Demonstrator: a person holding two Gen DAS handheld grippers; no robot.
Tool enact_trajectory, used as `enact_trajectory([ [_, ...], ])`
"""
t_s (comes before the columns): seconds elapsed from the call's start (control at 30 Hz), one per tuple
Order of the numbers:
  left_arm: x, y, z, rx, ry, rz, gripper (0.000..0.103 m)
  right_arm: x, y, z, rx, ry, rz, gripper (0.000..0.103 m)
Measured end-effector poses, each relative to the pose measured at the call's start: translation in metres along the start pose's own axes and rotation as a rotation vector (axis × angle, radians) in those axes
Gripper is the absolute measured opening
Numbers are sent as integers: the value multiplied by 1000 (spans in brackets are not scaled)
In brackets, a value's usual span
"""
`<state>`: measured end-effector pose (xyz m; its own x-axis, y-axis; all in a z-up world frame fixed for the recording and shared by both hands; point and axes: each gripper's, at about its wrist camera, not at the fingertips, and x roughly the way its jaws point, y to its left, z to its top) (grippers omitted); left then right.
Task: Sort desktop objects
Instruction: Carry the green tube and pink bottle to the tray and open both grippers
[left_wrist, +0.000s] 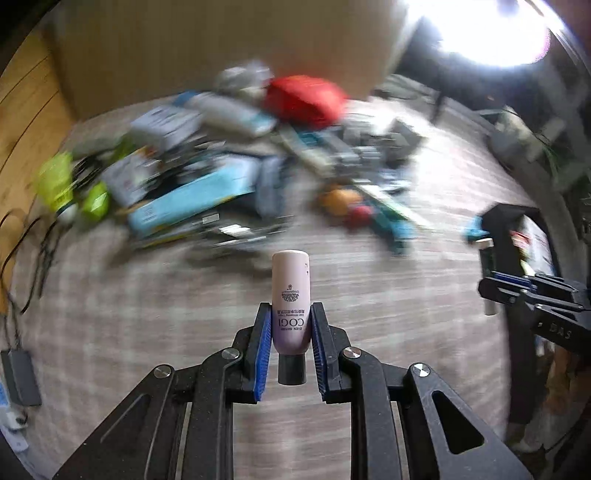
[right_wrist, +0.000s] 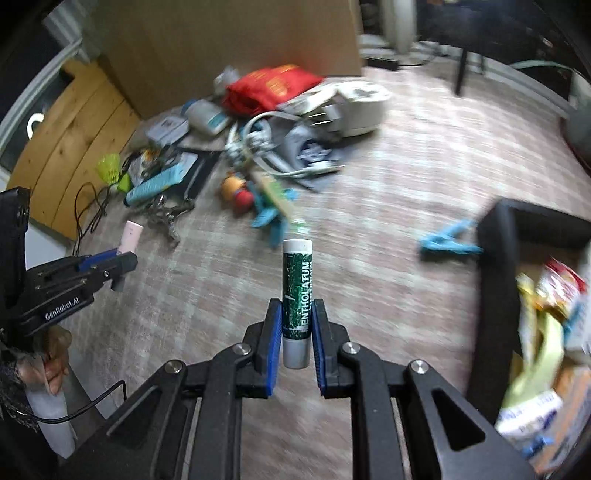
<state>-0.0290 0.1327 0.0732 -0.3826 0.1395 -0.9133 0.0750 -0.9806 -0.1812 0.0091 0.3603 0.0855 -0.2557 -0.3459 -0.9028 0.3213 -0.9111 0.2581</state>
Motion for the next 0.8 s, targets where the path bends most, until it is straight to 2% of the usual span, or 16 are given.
enact_trajectory([
  [0.1, 6, -49, 11, 80, 4, -44, 19, -25, -27, -16, 50, -27, -24, 15],
  [0.47, 8, -225, 10, 388, 33, -216, 19, -111, -142, -98, 283, -104, -153, 15],
  [0.7, 17, -308, 0, 512, 64, -289, 19, -147, -198, -142, 403, -134, -230, 15],
  [0.8, 18, -334, -7, 556, 72, -303, 19, -153, -213, -151, 432, -135, -248, 15],
])
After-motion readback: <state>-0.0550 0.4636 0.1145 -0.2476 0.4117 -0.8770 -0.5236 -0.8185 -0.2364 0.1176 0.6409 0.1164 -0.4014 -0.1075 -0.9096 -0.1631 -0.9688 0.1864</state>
